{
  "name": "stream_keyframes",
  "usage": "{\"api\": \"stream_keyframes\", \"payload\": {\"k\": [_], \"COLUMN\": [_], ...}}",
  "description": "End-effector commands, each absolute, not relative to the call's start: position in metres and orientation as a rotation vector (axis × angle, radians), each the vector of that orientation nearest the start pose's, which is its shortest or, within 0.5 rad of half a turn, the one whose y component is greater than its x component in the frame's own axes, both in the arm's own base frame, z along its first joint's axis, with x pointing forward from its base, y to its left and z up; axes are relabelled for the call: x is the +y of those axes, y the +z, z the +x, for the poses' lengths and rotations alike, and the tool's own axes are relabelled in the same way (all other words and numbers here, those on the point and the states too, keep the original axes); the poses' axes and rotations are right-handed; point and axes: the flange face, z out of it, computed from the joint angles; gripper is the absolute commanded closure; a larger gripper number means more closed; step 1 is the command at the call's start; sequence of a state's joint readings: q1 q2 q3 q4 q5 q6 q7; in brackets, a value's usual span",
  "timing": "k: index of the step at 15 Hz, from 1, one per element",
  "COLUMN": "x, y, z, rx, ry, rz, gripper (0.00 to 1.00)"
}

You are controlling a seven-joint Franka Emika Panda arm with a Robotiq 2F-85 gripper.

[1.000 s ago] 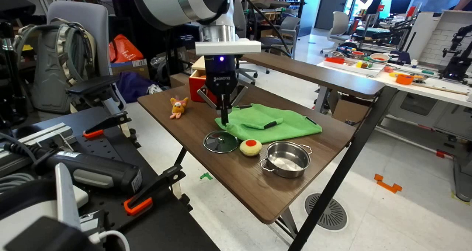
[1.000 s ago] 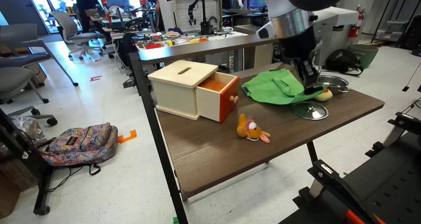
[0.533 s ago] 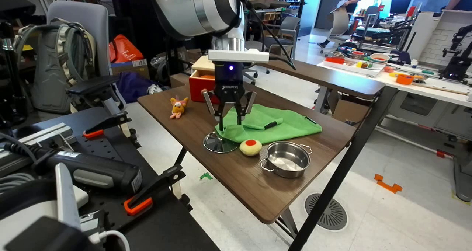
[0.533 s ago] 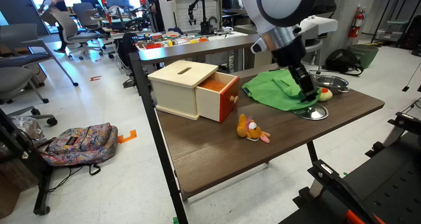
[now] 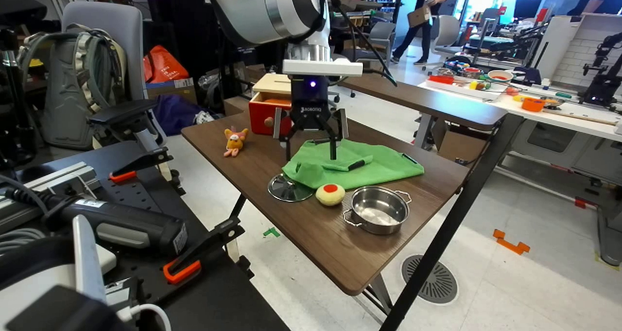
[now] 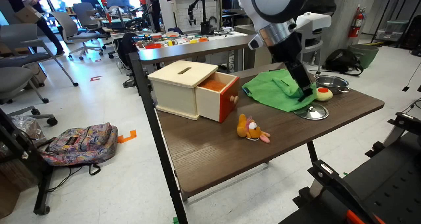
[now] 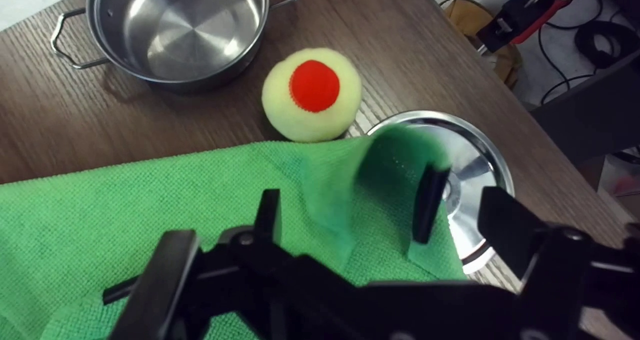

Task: Unwrap the green cloth

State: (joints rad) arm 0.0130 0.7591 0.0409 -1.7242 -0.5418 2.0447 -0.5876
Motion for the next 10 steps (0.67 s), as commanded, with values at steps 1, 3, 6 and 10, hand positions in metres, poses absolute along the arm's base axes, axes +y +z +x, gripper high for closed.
{"api": "stream_keyframes", "payload": {"k": [1,3,6,10], "x": [0.003,0.001,0.001,-0.002], "y": [0.164,0.186,0.184,0.198], "z": [0.607,0.606,0.617,0.617], "rx": [-1.543,-1.491,-1.486,-1.463], "ry": [0.762,0.679,0.707,0.672], "rz": [-2.907,-2.941,-2.960,-2.978], "gripper": [0.00,0.00,0.00,0.00]}}
